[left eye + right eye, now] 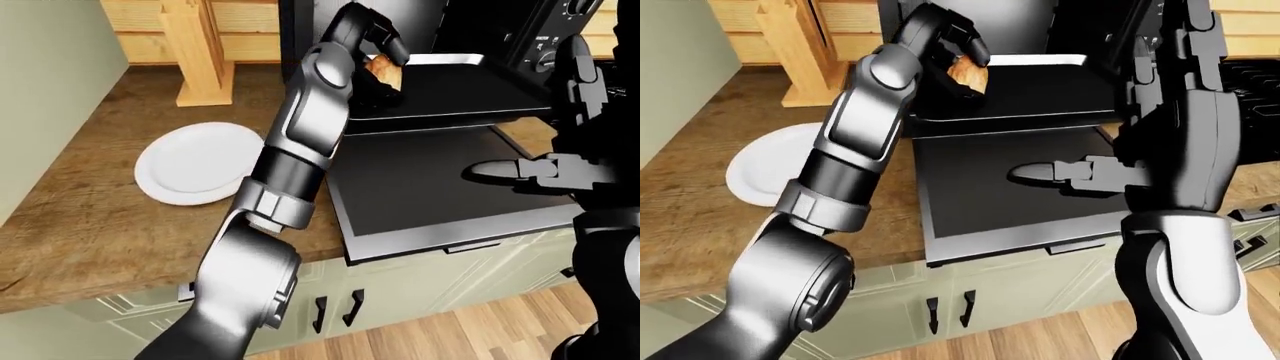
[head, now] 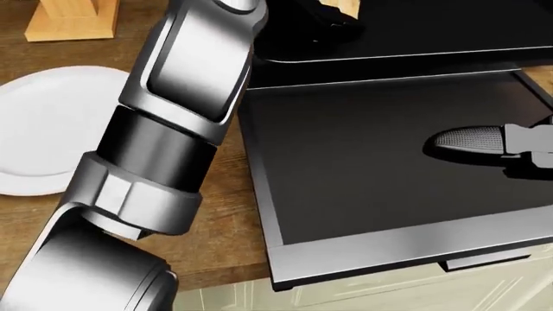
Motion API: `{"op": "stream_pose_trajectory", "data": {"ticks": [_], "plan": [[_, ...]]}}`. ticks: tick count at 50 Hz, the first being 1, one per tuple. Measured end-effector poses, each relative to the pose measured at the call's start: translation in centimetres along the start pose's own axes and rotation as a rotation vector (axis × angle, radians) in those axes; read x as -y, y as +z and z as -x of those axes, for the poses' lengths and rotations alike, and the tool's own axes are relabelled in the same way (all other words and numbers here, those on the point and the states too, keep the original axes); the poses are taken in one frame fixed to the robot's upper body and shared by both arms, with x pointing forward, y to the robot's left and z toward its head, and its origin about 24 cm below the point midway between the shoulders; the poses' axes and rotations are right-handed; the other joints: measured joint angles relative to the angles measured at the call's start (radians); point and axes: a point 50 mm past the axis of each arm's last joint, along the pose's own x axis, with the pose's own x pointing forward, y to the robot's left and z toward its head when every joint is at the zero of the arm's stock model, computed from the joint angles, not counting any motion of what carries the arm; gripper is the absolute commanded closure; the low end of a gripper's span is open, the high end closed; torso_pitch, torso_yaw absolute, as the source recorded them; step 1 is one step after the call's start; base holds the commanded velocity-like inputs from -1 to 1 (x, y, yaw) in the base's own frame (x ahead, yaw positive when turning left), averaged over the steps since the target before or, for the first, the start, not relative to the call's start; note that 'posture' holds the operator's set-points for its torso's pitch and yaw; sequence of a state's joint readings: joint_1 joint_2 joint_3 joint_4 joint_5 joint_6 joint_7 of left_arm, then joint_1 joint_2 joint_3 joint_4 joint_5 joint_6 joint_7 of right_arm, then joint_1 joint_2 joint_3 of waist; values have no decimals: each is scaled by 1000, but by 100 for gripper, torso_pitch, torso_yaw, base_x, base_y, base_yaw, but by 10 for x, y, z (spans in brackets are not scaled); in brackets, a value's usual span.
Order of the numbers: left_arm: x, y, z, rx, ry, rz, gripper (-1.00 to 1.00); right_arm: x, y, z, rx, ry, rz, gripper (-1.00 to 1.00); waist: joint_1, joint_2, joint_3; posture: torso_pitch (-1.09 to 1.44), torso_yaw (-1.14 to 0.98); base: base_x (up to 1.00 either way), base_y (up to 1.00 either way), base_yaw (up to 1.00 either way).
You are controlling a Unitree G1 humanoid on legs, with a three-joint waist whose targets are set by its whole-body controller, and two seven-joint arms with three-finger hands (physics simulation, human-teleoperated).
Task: Place the bread on the tray of the toaster oven.
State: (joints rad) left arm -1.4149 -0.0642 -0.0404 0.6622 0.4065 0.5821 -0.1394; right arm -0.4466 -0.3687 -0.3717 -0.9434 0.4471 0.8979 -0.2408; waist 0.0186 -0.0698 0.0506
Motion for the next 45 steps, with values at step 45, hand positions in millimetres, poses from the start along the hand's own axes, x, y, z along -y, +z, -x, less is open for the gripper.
{"op": "stream_pose_trajectory", "data": {"ticks": [45], "plan": [[11, 0, -8, 10, 14, 39, -3, 4, 0, 2, -4, -9, 4, -100, -1, -2, -2, 0, 0, 0, 0, 0]]}}
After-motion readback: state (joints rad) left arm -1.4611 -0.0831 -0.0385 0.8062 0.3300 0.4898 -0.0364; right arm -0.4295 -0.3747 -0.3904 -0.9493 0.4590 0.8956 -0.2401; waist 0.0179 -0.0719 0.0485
